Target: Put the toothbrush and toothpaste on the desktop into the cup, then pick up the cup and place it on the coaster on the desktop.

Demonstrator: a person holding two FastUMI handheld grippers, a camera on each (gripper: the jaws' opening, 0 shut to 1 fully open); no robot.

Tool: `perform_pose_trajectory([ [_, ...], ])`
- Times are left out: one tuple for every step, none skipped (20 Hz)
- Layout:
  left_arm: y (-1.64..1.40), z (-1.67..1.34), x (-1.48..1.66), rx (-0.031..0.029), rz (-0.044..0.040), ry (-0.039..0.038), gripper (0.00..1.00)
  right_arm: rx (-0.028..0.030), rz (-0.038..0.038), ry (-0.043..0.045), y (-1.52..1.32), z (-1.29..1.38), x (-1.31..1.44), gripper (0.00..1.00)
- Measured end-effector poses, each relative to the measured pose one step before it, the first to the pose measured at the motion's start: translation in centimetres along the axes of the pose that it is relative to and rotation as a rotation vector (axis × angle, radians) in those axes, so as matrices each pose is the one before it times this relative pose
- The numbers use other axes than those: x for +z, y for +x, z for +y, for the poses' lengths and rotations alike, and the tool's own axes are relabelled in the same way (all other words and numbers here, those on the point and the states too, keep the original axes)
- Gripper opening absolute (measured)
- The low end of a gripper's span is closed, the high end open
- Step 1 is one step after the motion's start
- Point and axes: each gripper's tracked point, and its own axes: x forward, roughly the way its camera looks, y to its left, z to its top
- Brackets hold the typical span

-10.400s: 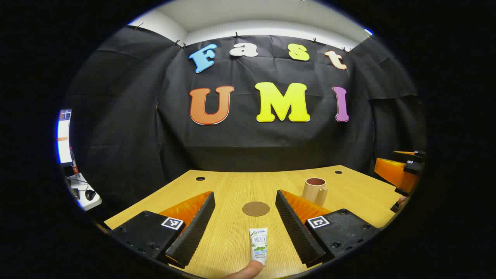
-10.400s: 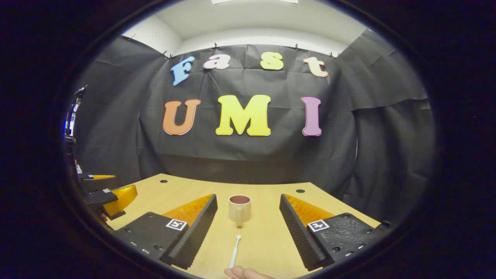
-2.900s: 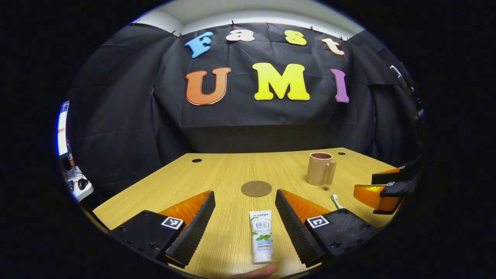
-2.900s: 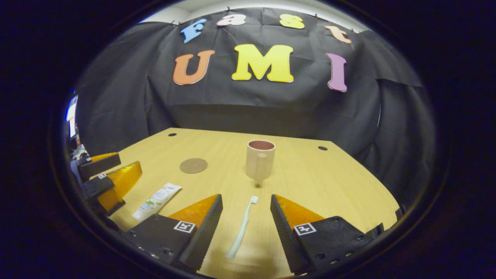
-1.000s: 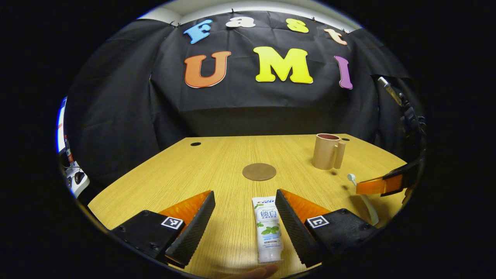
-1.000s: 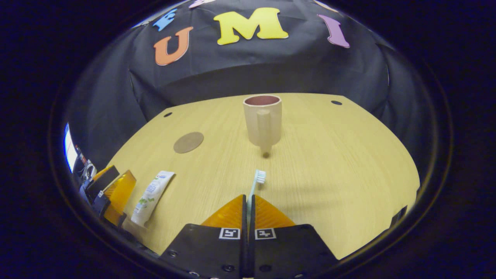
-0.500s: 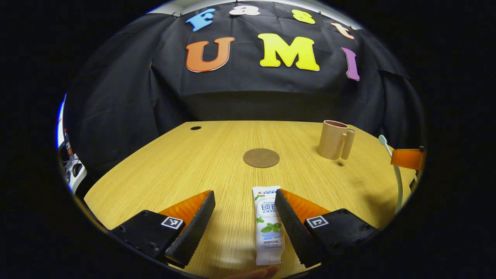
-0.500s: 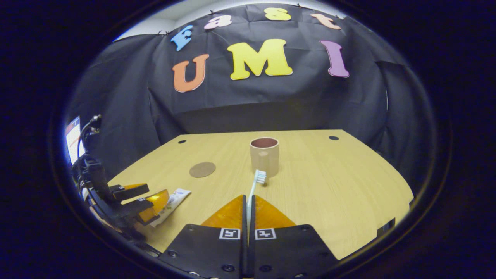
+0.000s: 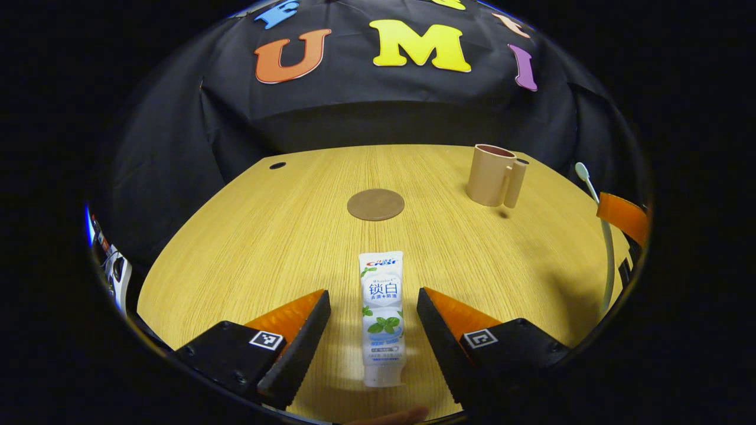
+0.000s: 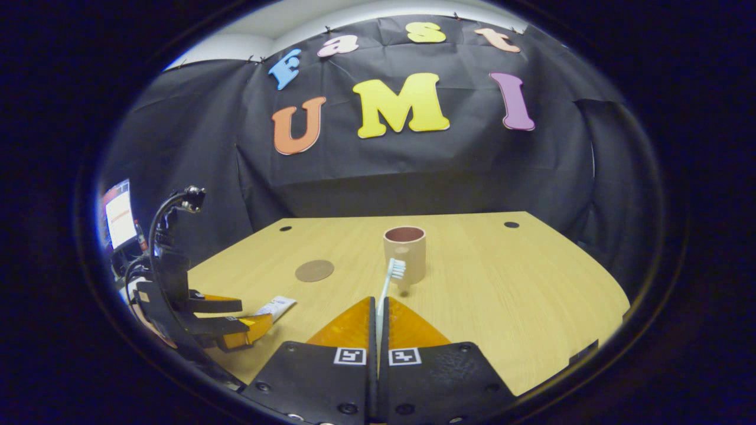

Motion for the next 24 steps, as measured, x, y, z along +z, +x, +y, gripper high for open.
perform_pose_trajectory([
  [0.118,-0.263,-0.493,-0.00767,0.03557,0.00376,0.94,0.00211,-0.0019,0.00302,-0.101,-0.106,0.069,0.0],
  [0.091,-0.238,-0.812,-0.00979,0.03677,0.00327,0.93,0.00545,-0.00433,-0.00005,-0.052,-0.052,0.155,0.0],
  [0.081,-0.12,-0.38,-0.00355,0.02801,0.00117,0.91,0.00313,-0.00344,-0.00035,-0.186,-0.056,0.143,0.0],
  [-0.079,0.056,0.09,-0.0031,0.00832,-0.00125,0.86,0.00578,-0.00893,0.0036,-0.164,0.011,0.266,0.0],
  [0.024,0.311,0.016,0.02239,0.01653,0.00829,0.84,0.00923,-0.00644,0.00267,-0.156,0.127,0.333,0.0],
  [0.208,0.224,0.127,0.0154,0.01621,0.00736,0.75,0.00434,-0.00581,-0.00166,-0.133,-0.011,0.315,0.0],
  [0.052,-0.232,0.229,-0.00799,0.01047,0.00504,0.68,0.00285,-0.00794,-0.00277,-0.119,-0.039,0.478,0.0],
  [0.015,-0.125,0.161,-0.00335,0.01348,0.00699,0.62,0.0048,-0.00666,-0.00431,-0.108,-0.028,0.475,0.0],
  [0.085,-0.159,0.144,-0.00569,0.01141,0.00508,0.59,-0.00085,-0.00693,-0.00231,-0.002,-0.154,0.485,0.0],
  [0.11,-0.069,0.256,-0.00222,0.00435,0.00227,0.57,0.00177,-0.0058,-0.00148,-0.005,-0.066,0.432,0.0],
  [0.014,-0.06,0.246,-0.00448,0.00438,0.00177,0.49,-0.00133,-0.00338,0.00137,-0.025,-0.111,0.444,0.0],
  [0.04,-0.053,0.288,-0.00534,-0.00005,-0.00427,0.47,0.00024,-0.00263,0.00159,0.02,-0.13,0.433,0.0],
  [0.009,-0.049,0.296,-0.00432,-0.0019,-0.01085,0.51,-0.00063,-0.00371,-0.00111,0.034,-0.117,0.537,0.0],
  [-0.024,-0.128,0.436,-0.00817,-0.00897,-0.00784,0.44,-0.00649,-0.00418,-0.00234,0.107,-0.389,0.485,0.0],
  [-0.062,-0.084,0.501,-0.00587,-0.01228,-0.0093,0.43,-0.00338,-0.00569,-0.00321,0.119,-0.29,0.666,0.0],
  [-0.138,-0.072,0.798,-0.00141,-0.02631,-0.00803,0.4,-0.0046,-0.00398,-0.00264,0.31,-0.352,0.716,0.0],
  [-0.121,0.009,0.963,0.00289,-0.02964,-0.0015,0.39,-0.00719,-0.00619,-0.00619,0.357,-0.313,0.621,0.0],
  [-0.147,0.06,1.138,0.00386,-0.03305,-0.00233,0.38,-0.00792,-0.00688,-0.00568,0.566,-0.209,0.841,0.0],
  [-0.142,-0.055,1.367,-0.00167,-0.04107,-0.009,0.37,-0.00693,-0.00764,-0.00354,0.571,-0.17,0.815,0.0],
  [-0.055,-0.194,1.472,-0.00558,-0.04218,-0.006,0.37,-0.00185,-0.01119,-0.00213,0.65,-0.031,0.878,0.0],
  [-0.033,-0.169,1.766,-0.00086,-0.0526,-0.00266,0.37,0.00186,-0.01612,0.00329,0.636,0.058,0.937,0.0],
  [0.15,-0.28,1.711,-0.00505,-0.05242,0.00605,0.37,0.00542,-0.01778,-0.00064,0.854,0.136,0.955,0.0],
  [0.266,-0.267,1.672,-0.00256,-0.05021,0.01564,0.37,0.00783,-0.02434,-0.00403,1.025,0.099,1.003,0.0],
  [0.435,-0.202,1.589,0.0014,-0.04568,0.01422,0.37,0.00876,-0.01973,-0.00657,1.002,0.078,0.762,0.0],
])
